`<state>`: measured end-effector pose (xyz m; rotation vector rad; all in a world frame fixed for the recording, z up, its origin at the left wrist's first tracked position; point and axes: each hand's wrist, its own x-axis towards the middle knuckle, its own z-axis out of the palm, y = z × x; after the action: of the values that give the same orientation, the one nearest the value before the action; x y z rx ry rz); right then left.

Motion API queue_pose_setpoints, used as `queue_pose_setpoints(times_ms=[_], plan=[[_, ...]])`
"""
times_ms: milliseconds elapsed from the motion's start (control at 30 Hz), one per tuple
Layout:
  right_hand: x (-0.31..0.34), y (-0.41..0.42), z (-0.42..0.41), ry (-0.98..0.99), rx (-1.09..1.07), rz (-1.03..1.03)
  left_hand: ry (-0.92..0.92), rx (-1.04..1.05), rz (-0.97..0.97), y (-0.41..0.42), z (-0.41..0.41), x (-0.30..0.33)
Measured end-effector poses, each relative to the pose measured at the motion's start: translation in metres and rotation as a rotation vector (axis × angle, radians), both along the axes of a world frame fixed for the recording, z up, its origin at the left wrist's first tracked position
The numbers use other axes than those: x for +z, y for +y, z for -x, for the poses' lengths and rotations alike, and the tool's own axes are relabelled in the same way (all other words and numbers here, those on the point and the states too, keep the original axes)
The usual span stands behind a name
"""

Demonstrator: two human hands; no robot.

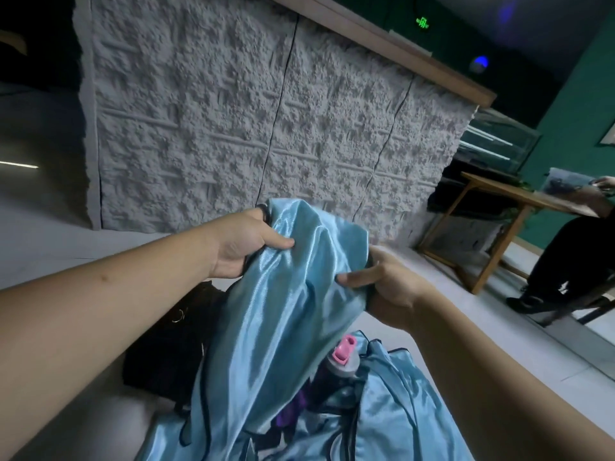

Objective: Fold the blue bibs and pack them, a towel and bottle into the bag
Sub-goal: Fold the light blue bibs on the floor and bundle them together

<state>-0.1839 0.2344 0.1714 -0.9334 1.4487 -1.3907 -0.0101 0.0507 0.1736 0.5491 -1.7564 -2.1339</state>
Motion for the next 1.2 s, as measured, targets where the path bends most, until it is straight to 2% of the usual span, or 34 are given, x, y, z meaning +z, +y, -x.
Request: queue_pose_setpoints(times_ms=[133,233,400,533,667,733,867,967,1033,1100,1200], plan=[[0.009,-0.004,0.006,-0.094,-0.229,0.161,-0.05,-0.033,0.036,-0.012,-0.007,0.006],[0.016,-0.005,0.007,0.018,-0.279,0.182,-0.143,-0.011,0.099,-0.016,-0.012,0.012],[0.014,-0.008,0.008,0.387,-0.297,-0.001,-0.296,0.175,0.324,-0.014,-0.005,0.016],[0.017,-0.007,0.002,0.686,-0.273,-0.128,-0.328,0.299,0.467,-0.014,-0.004,0.024],[0.016,-0.004,-0.004,1.016,-0.285,-0.253,-0.293,0.184,0.602,-0.011,-0.007,0.032],[0.017,-0.003,-0.006,1.098,-0.28,-0.292,-0.321,0.124,0.67,-0.008,-0.011,0.035],[0.012,0.001,0.0,0.985,-0.371,-0.305,-0.365,0.045,0.812,-0.012,-0.014,0.033],[0.008,0.003,0.003,0.862,-0.414,-0.252,-0.518,-0.017,1.008,-0.013,-0.015,0.029],[0.002,0.003,0.003,0.778,-0.399,-0.218,-0.559,0.016,1.122,-0.014,-0.013,0.023],[-0.008,0.003,0.002,0.691,-0.367,-0.193,-0.549,0.027,1.154,-0.014,-0.016,0.017],[-0.029,0.007,-0.004,0.562,-0.322,-0.166,-0.56,-0.024,1.077,-0.014,-0.027,0.006]])
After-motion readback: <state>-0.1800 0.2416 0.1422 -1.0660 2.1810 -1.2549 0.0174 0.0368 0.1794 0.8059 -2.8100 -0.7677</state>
